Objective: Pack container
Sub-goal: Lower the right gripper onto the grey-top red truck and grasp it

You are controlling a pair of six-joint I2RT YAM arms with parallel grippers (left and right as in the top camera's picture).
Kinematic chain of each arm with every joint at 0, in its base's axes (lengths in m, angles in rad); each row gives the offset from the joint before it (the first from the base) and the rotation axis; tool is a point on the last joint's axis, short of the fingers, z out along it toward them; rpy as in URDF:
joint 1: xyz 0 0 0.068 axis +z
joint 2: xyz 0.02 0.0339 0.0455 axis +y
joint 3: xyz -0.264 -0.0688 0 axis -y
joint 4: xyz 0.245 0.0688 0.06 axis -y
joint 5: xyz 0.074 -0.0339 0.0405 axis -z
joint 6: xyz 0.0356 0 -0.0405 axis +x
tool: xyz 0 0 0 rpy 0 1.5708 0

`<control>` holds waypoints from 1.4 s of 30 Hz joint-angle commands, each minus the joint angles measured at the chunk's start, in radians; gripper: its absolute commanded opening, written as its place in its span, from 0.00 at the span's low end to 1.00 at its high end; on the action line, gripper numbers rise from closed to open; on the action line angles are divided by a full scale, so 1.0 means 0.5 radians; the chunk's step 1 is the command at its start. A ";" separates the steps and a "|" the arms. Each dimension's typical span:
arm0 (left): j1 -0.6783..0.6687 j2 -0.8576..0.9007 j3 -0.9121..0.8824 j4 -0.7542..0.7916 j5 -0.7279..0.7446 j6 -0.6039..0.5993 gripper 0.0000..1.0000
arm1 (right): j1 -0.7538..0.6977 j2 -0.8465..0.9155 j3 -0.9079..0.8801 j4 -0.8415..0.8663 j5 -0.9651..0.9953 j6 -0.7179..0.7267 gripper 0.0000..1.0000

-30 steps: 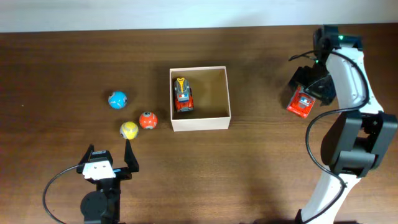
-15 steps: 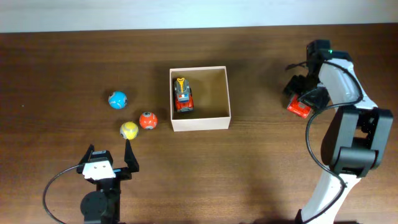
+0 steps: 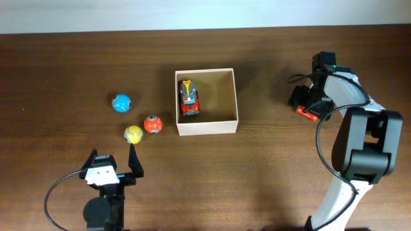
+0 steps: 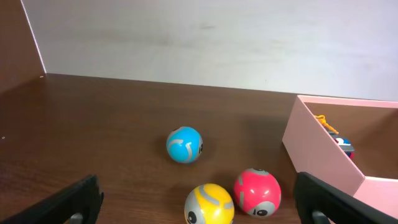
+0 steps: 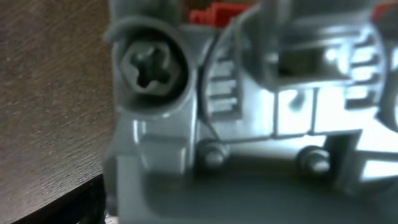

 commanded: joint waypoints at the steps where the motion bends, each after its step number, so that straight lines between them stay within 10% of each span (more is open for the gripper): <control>1: 0.005 -0.015 -0.007 -0.002 0.023 0.031 0.99 | -0.024 0.005 -0.059 0.021 -0.013 -0.101 0.88; 42: 0.005 -0.015 -0.007 -0.002 0.023 0.031 0.99 | -0.098 0.006 0.250 -0.167 -0.005 -0.443 0.81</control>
